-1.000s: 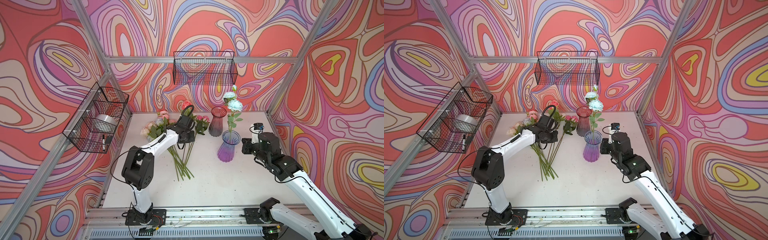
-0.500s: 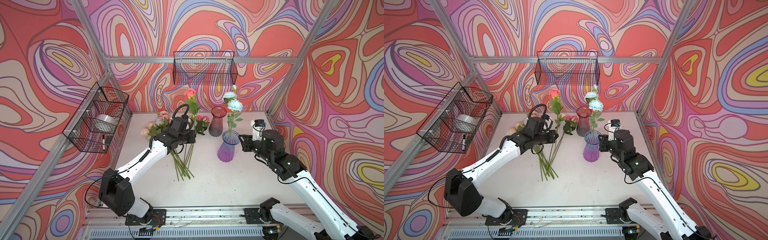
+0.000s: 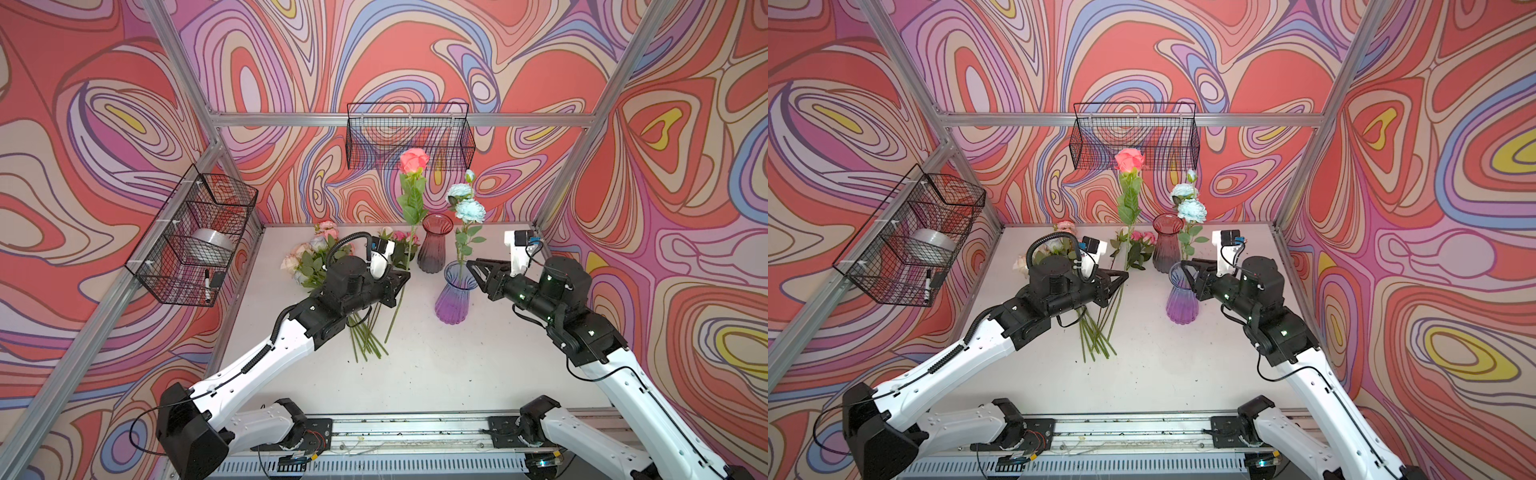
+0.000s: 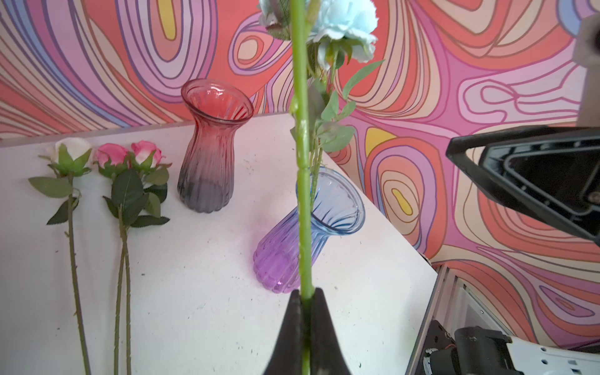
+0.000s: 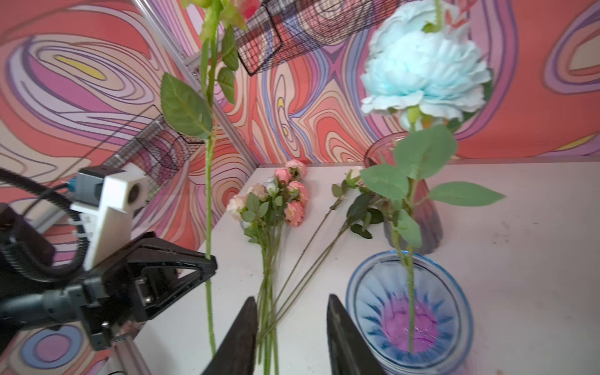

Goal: Arrange the flowers into the vase
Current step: 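Lift the pink rose upright and pass its stem to the right gripper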

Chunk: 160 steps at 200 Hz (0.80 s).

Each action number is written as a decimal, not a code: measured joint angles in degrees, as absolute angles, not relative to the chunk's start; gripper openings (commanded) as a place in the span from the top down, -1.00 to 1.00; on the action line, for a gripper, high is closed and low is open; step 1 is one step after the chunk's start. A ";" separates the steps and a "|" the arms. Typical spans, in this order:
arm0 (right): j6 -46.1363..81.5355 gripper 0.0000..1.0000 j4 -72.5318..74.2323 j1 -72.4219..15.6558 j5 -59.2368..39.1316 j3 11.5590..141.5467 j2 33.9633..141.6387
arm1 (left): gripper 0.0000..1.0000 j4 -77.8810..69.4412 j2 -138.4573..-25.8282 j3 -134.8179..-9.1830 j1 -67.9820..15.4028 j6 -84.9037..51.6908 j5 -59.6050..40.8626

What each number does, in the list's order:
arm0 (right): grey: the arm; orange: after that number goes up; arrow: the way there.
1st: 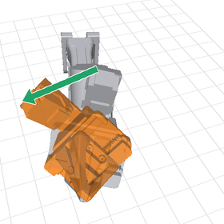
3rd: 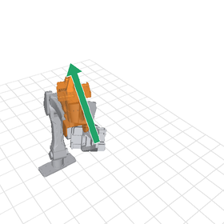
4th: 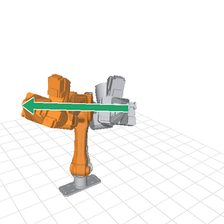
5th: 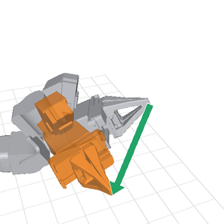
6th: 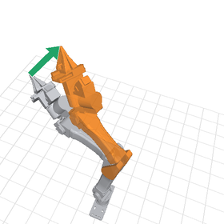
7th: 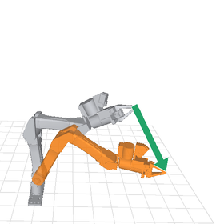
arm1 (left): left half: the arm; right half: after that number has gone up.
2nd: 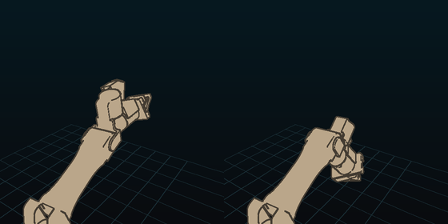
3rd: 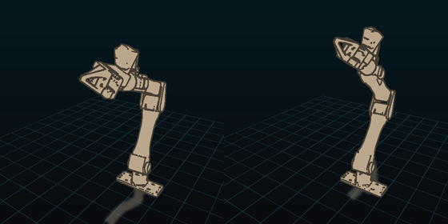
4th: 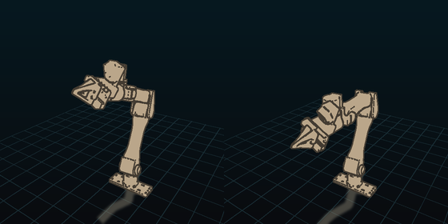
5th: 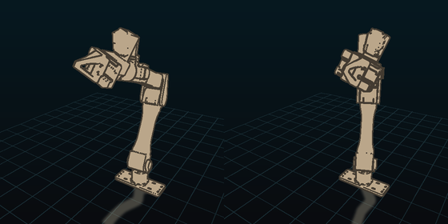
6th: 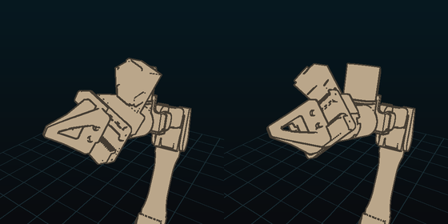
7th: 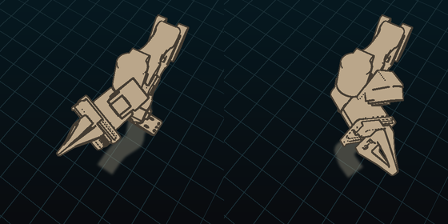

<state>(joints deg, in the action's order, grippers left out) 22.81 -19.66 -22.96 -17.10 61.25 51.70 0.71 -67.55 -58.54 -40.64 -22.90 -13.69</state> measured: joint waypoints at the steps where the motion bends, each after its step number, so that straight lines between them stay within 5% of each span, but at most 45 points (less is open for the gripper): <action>1: 22.87 0.26 -19.53 -22.98 -17.30 61.34 51.79 | 1.00 0.58 -67.53 -58.50 -40.64 -22.90 -13.74; 160: 26.87 0.42 -6.81 -32.77 -25.30 68.86 71.64 | 1.00 -6.00 -66.30 -55.81 -41.32 -22.50 -15.86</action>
<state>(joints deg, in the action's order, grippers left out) 26.87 -6.81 -32.77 -25.30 68.86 71.64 -6.00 -66.30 -55.81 -41.32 -22.50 -15.86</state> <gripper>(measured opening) 0.297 0.052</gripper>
